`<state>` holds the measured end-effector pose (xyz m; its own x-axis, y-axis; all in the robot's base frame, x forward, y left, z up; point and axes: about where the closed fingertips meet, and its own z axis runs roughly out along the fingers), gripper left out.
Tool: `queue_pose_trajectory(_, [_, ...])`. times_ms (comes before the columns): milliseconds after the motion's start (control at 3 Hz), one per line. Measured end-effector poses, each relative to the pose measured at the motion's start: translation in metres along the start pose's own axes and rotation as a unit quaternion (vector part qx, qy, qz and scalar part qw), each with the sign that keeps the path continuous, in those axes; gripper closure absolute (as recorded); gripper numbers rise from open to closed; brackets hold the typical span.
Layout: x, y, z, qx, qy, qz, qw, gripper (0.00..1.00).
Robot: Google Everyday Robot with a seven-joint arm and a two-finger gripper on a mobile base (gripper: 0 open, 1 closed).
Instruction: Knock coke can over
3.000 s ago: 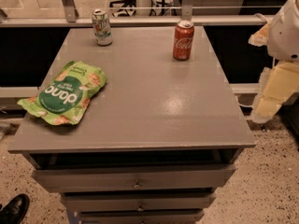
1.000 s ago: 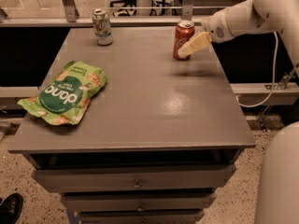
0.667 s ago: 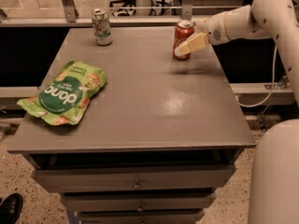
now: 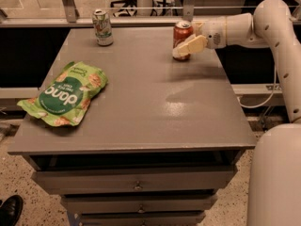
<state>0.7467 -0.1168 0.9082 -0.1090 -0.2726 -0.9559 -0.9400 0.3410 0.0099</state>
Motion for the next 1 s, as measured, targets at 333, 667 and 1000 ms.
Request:
queue_pose_trajectory(333, [-0.012,0.038,0.000,-0.058,-0.026,0.003,0.9980,0.00])
queue_pose_trajectory(667, [-0.018,0.087,-0.013,-0.111,-0.041,0.006,0.9930,0.00])
queue_pose_trajectory(1000, [-0.016,0.111,-0.026,-0.129,-0.042,0.010,0.9907,0.00])
